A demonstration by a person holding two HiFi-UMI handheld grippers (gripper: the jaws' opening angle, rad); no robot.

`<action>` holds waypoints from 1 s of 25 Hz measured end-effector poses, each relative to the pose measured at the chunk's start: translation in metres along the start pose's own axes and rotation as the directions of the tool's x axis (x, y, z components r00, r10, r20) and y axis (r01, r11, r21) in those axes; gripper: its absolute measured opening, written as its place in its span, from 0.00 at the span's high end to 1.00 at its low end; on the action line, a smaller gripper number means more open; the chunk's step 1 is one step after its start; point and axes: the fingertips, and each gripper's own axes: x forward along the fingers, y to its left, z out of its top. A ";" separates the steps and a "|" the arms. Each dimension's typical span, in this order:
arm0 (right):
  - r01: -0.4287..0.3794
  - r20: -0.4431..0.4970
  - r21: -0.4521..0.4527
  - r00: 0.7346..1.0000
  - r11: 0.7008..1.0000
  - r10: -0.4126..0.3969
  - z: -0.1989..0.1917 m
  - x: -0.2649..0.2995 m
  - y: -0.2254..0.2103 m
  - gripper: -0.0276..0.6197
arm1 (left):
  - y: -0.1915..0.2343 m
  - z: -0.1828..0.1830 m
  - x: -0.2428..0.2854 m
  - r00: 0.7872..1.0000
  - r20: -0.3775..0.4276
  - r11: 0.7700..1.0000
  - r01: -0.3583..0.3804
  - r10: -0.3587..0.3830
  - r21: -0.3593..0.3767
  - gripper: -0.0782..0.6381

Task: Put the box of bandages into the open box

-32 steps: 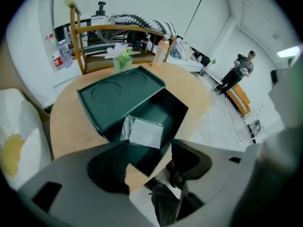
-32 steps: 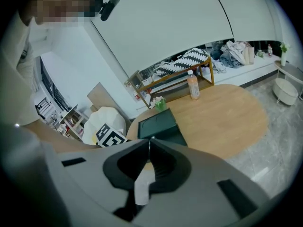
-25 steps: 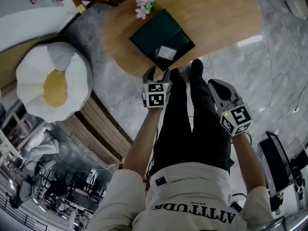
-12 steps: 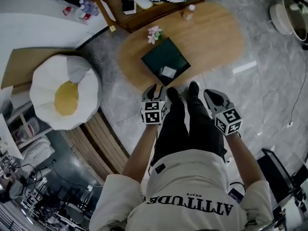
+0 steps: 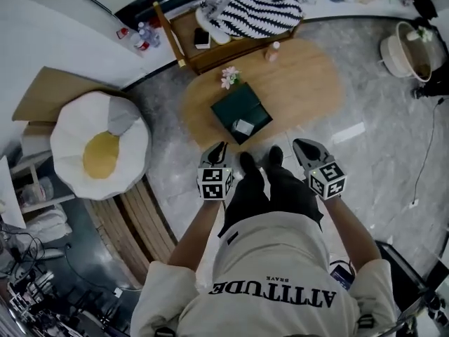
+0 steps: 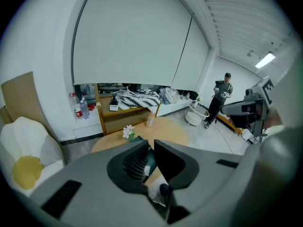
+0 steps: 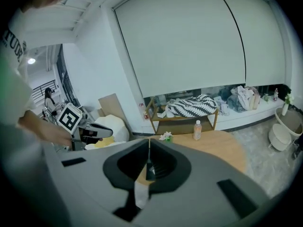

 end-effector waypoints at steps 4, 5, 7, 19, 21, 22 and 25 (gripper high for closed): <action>-0.009 0.020 -0.031 1.000 0.999 0.009 0.013 -0.016 0.007 0.92 | -0.010 0.015 -0.032 0.999 0.052 1.000 -0.006 0.006 0.000 0.84; -0.014 0.026 -0.040 1.000 0.999 0.015 0.017 -0.020 0.009 0.92 | -0.012 0.019 -0.039 0.998 0.065 1.000 -0.008 0.009 -0.005 0.85; -0.027 0.036 -0.062 0.999 0.998 0.029 0.026 -0.025 0.009 0.92 | -0.016 0.028 -0.050 0.995 0.094 1.000 -0.013 0.016 -0.028 0.86; -0.128 0.065 -0.184 0.988 0.974 0.142 0.064 -0.073 0.000 0.92 | -0.059 0.070 -0.115 0.954 0.291 0.988 -0.024 0.068 -0.152 0.86; -0.149 0.068 -0.197 0.984 0.969 0.165 0.067 -0.083 -0.004 0.92 | -0.069 0.073 -0.127 0.943 0.319 0.984 -0.047 0.100 -0.171 0.86; -0.159 0.069 -0.205 0.982 0.966 0.176 0.068 -0.088 -0.006 0.92 | -0.075 0.073 -0.133 0.936 0.332 0.982 -0.056 0.115 -0.182 0.86; -0.187 0.073 -0.228 0.975 0.956 0.208 0.070 -0.104 -0.013 0.92 | -0.093 0.070 -0.148 0.918 0.365 0.973 -0.075 0.153 -0.218 0.86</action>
